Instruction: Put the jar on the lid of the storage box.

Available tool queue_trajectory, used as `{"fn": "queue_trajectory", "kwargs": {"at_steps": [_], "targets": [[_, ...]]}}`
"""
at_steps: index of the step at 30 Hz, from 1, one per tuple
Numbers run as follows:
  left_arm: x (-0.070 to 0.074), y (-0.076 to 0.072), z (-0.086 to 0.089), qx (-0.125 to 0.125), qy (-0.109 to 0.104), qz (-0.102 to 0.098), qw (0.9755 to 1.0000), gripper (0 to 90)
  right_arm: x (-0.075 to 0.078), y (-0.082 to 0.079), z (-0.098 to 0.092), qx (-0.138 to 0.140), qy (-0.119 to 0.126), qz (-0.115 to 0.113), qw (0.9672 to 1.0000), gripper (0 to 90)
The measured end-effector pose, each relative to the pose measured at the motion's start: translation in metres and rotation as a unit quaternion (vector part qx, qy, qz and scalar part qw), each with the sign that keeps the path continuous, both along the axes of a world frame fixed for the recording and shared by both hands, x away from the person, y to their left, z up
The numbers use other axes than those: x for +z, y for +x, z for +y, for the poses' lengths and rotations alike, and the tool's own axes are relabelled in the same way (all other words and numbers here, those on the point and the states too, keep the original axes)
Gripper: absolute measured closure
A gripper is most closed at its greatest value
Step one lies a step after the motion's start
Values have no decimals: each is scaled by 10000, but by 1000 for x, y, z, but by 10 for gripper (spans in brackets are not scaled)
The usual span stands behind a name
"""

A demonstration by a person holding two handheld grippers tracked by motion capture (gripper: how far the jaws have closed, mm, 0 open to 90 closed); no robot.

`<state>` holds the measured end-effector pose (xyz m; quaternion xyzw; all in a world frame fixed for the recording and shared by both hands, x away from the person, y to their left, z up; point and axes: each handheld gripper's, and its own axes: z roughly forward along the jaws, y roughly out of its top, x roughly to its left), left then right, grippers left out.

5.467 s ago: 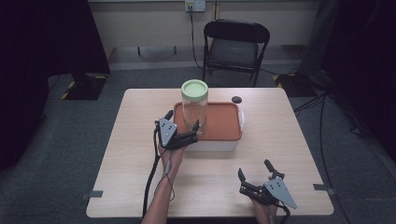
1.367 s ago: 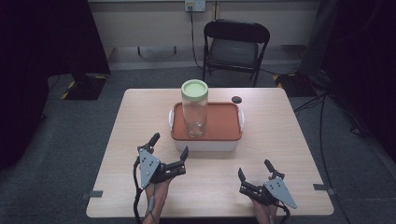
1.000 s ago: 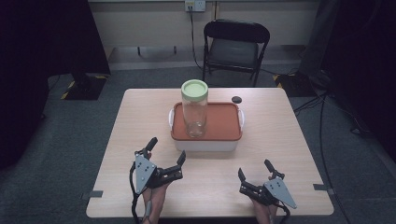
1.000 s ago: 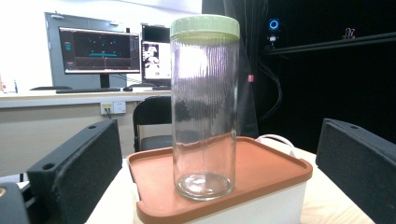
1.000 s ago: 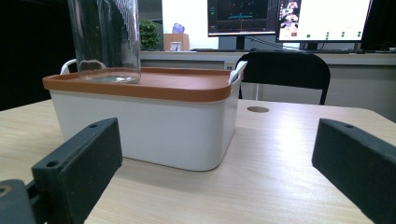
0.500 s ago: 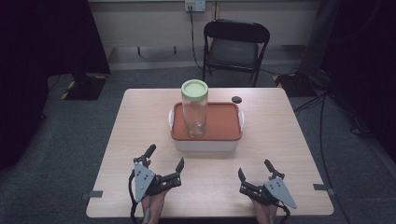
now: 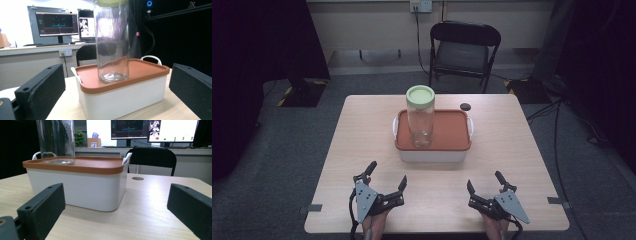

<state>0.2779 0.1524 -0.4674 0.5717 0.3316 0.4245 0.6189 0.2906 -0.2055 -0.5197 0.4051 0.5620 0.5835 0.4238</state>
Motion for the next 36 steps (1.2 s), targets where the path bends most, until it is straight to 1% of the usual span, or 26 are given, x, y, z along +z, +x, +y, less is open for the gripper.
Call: {"fn": "queue_trajectory", "kwargs": {"at_steps": [2, 3, 7, 10, 12, 13, 16, 25, 26, 28, 31, 36], "targets": [[-3, 0, 1, 7, -50, 34, 10000, 0, 0, 0, 0, 0, 0, 0, 10000, 7], [-5, 0, 1, 13, -38, 49, 10000, 0, 0, 0, 0, 0, -1, -1, 10000, 8], [-13, -1, -1, 27, 69, 75, 9999, 0, 0, 0, 0, 0, -1, -1, 10000, 7], [-18, 0, -1, 49, 110, 99, 9999, 0, 0, 0, 0, 0, -1, -1, 10000, 7], [-21, 1, 0, 97, 171, 67, 9998, 0, 0, 0, 0, 0, -1, -1, 10000, 7], [-22, 1, 1, 97, 161, 56, 9998, 0, 0, 0, 0, 0, 0, -1, 10000, 7], [-28, 3, 2, 86, 148, 129, 9998, 0, 0, 0, 0, -1, -1, -2, 10000, 7], [-43, 1, 2, 118, 214, 222, 9995, 0, 0, 0, 0, -4, -1, -2, 10000, 7], [-44, 1, 2, 139, 236, 221, 9994, 0, 0, 0, 0, -5, 0, -2, 10000, 7], [-47, -1, 2, 170, 191, 196, 9995, 0, 0, 0, 0, -7, 0, -2, 10000, 7], [-50, -1, 1, 213, 232, 240, 9992, 0, 0, 0, 0, -10, 0, -2, 10000, 7], [-53, 0, 2, 206, 214, 273, 9992, 0, 0, 0, 0, -11, 0, -2, 10000, 7]]}}
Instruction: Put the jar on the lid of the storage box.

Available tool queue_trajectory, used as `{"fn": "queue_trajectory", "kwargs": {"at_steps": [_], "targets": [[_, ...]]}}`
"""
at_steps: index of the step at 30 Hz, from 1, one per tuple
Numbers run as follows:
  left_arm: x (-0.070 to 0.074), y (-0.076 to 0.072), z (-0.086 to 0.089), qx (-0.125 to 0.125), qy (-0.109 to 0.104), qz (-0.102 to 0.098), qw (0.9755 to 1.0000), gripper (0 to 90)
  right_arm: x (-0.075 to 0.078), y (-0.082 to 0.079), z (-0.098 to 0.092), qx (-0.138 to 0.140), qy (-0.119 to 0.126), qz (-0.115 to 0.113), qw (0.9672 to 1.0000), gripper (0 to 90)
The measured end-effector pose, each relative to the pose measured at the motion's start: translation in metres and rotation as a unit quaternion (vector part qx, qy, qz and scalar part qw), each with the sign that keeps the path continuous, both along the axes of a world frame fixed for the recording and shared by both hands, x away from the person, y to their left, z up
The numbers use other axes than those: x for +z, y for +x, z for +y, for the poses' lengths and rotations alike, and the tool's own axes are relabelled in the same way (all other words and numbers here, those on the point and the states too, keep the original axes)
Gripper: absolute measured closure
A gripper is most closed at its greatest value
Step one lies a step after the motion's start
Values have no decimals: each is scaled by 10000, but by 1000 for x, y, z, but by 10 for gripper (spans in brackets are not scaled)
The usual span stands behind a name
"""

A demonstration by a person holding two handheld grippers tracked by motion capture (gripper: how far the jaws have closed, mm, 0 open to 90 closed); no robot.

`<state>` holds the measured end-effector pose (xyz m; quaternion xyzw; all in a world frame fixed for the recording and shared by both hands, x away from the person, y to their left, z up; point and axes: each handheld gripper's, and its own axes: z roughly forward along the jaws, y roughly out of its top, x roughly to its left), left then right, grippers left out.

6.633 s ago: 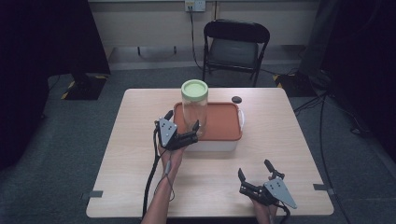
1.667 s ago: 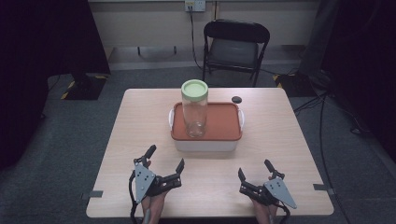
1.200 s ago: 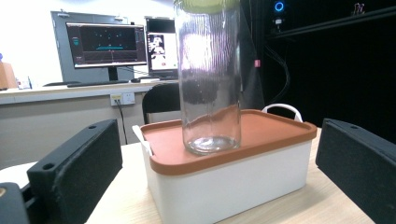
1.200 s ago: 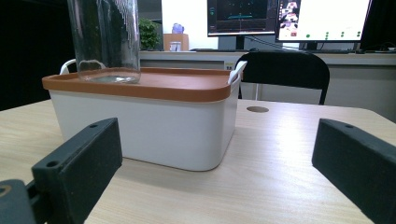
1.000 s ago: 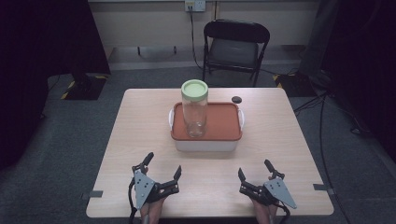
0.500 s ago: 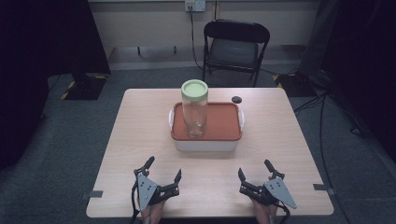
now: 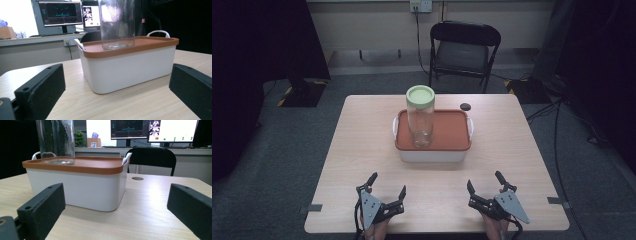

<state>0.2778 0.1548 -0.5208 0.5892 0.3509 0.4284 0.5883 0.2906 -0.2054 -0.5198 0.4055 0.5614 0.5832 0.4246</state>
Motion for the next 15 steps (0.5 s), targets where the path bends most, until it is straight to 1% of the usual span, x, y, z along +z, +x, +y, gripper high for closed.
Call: {"fn": "queue_trajectory", "kwargs": {"at_steps": [4, 6, 8, 9, 11, 13, 15], "targets": [[0, 1, 1, 50, -18, 39, 10000, 0, 0, 0, 0, -3, 1, 0, 10000, 7], [0, 1, 1, 46, -61, 60, 10000, 0, 0, 0, 0, -3, 1, 0, 10000, 7], [0, 2, 3, 56, -146, 112, 9998, 0, 0, 0, 0, -2, 0, -1, 10000, 7], [0, 2, 5, 97, -265, 150, 9995, 0, 0, 0, 0, -3, 0, -1, 10000, 7], [0, 2, 4, 151, -264, 129, 9995, 0, 0, 0, 0, -4, 0, -1, 10000, 7], [0, 1, 3, 166, -168, 103, 9997, 0, 0, 0, 0, -5, 0, -1, 10000, 7], [0, 2, 3, 176, -199, 134, 9996, 0, 0, 0, 0, -5, 0, -1, 10000, 7]]}}
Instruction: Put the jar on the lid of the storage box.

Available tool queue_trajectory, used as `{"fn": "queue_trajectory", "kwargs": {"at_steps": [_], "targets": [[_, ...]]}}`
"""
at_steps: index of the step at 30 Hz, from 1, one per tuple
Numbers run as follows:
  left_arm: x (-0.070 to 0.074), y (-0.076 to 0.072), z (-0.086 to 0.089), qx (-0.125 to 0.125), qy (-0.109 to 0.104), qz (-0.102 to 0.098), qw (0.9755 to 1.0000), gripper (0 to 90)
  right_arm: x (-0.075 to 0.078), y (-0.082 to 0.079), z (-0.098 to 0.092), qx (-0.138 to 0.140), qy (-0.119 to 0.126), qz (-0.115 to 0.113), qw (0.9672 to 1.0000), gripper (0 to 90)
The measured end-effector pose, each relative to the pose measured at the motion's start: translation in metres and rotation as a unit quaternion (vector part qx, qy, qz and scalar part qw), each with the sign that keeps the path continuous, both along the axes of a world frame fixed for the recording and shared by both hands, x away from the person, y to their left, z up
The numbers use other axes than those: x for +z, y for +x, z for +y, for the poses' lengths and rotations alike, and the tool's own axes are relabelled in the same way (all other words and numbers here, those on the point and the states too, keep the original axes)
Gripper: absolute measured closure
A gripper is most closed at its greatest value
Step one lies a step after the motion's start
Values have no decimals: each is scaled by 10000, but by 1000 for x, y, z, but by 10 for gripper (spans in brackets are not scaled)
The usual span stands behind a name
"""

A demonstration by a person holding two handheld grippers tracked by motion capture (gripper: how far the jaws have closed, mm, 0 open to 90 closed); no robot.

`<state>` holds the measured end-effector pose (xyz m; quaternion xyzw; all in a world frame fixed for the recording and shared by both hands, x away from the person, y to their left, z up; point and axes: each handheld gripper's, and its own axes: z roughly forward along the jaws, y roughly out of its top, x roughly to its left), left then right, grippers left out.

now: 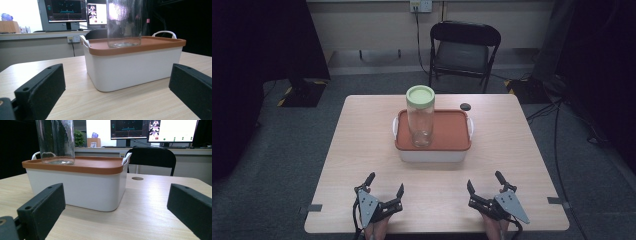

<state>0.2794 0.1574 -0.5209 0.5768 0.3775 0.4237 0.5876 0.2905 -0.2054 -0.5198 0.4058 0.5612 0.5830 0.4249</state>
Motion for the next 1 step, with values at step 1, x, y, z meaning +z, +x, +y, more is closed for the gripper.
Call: {"fn": "queue_trajectory", "kwargs": {"at_steps": [1], "targets": [[0, 0, 1, -13, -35, 23, 10000, 1, 0, 0, 0, 0, 0, 0, 10000, 7]]}}
